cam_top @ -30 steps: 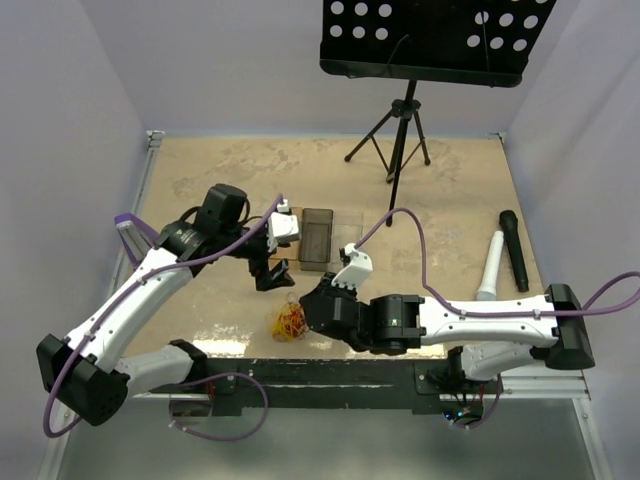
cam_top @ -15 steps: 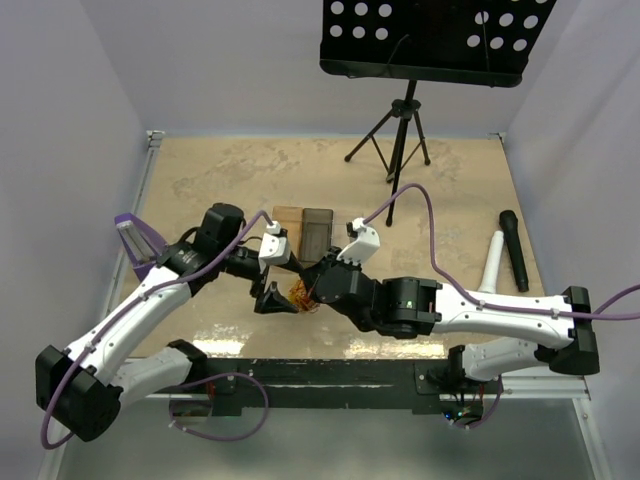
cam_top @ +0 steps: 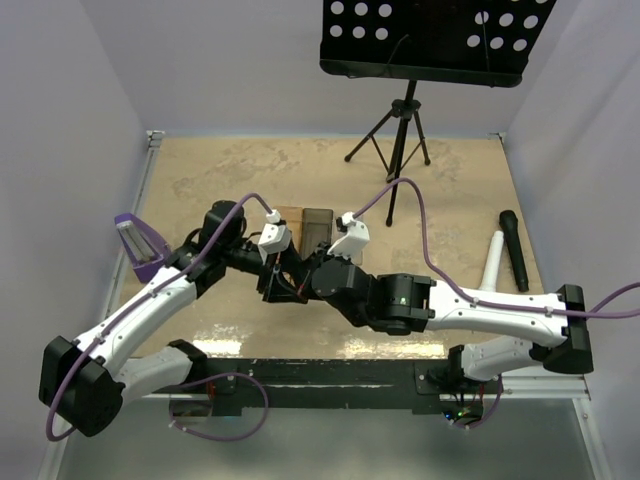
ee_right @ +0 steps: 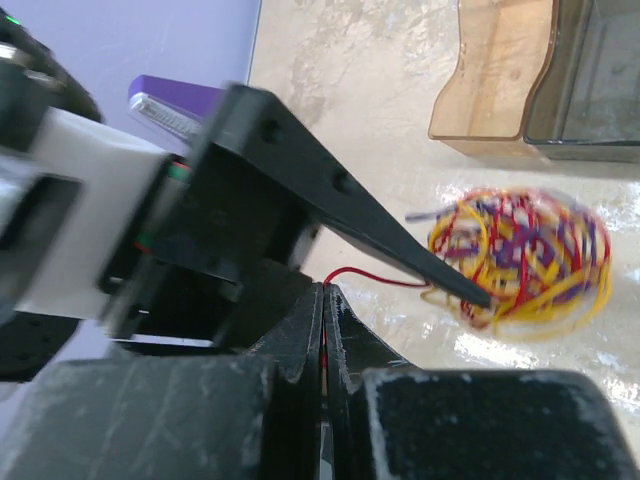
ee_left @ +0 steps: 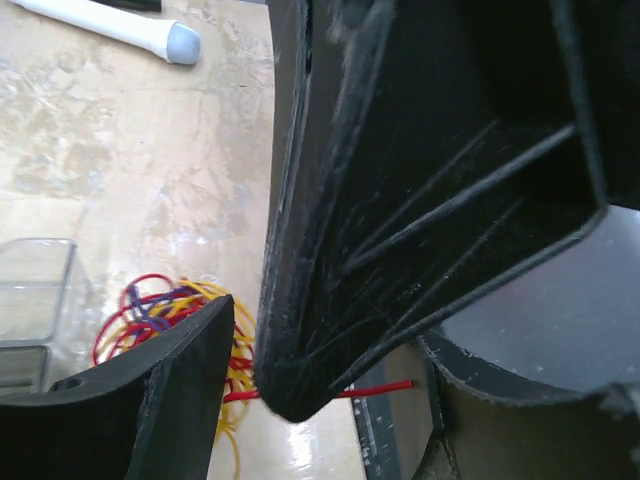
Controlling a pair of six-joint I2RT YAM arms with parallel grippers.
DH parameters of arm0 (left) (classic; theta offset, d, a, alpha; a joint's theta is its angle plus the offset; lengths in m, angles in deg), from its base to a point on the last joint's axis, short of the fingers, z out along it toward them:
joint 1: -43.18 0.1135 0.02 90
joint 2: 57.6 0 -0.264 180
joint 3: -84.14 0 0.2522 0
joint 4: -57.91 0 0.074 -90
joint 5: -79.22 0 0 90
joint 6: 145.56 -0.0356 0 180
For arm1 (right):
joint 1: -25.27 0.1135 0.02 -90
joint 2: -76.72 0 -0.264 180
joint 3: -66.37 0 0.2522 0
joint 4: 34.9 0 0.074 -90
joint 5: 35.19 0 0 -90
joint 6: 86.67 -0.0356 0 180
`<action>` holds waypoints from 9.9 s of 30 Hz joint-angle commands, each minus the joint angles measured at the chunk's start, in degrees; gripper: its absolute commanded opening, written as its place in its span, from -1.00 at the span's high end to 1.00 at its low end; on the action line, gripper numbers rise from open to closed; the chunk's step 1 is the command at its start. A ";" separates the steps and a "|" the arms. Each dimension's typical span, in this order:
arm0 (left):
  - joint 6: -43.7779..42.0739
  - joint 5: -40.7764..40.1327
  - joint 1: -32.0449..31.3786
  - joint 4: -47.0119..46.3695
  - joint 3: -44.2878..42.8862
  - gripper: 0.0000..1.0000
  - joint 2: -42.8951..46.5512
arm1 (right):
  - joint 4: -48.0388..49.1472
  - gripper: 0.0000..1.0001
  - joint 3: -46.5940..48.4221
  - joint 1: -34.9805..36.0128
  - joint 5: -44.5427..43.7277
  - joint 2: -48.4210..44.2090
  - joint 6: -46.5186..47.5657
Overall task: Untangle the cables
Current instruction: Untie the cable.
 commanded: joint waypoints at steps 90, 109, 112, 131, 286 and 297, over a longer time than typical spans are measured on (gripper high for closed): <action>9.36 -12.30 0.21 13.70 -26.53 1.00 5.18 | 38.33 -0.15 2.22 11.05 -47.23 33.40 23.49; 11.03 -17.30 0.21 17.31 -37.69 1.00 4.48 | -10.98 -0.10 -6.79 12.80 -34.49 24.73 -35.38; 9.27 -21.60 0.21 17.31 -38.40 1.00 4.13 | -3.15 -0.28 -10.31 12.80 -33.61 18.13 -26.41; 12.61 -21.44 0.21 15.55 -39.01 1.00 3.51 | 55.32 -0.62 -18.50 10.17 -4.96 1.58 44.01; -0.12 -21.44 1.61 5.17 -1.47 0.19 6.06 | 14.39 1.00 18.02 0.06 -20.25 -17.12 44.49; -8.13 -25.92 1.61 13.00 -4.74 0.02 5.89 | -17.40 1.00 2.15 0.06 -20.50 -17.24 8.38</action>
